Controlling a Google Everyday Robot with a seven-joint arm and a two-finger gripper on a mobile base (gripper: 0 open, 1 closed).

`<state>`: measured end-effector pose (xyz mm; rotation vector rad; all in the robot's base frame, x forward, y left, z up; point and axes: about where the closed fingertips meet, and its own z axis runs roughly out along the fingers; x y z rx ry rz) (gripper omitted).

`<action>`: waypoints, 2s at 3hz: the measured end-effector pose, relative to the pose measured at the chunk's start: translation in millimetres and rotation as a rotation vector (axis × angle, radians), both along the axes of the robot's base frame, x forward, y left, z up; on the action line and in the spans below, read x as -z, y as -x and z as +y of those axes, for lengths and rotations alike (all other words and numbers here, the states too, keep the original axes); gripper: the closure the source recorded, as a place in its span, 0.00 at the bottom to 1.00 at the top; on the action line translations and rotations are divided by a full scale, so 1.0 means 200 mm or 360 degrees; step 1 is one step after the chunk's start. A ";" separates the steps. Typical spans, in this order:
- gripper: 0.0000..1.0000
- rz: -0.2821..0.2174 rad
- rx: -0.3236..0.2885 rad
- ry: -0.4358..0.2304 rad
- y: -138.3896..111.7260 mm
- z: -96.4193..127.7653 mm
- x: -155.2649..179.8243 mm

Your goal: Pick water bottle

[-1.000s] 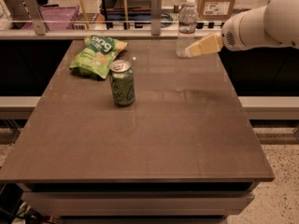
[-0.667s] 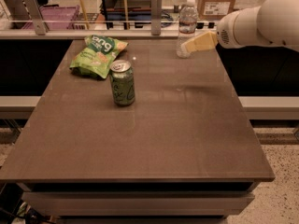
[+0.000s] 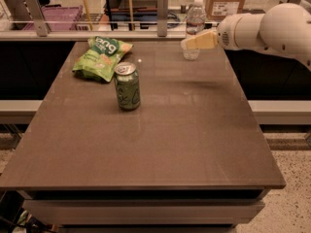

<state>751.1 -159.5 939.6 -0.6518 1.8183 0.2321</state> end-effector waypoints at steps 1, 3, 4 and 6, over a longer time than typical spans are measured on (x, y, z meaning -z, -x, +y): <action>0.00 -0.0054 -0.0052 -0.0135 -0.08 0.03 0.06; 0.00 -0.0095 -0.0108 -0.0303 -0.20 0.06 0.19; 0.00 -0.0120 -0.0128 -0.0315 -0.26 0.06 0.20; 0.00 -0.0178 -0.0205 -0.0292 -0.38 0.03 0.17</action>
Offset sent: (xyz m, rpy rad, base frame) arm 0.0441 0.0056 -0.0432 0.2281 -0.0715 0.0690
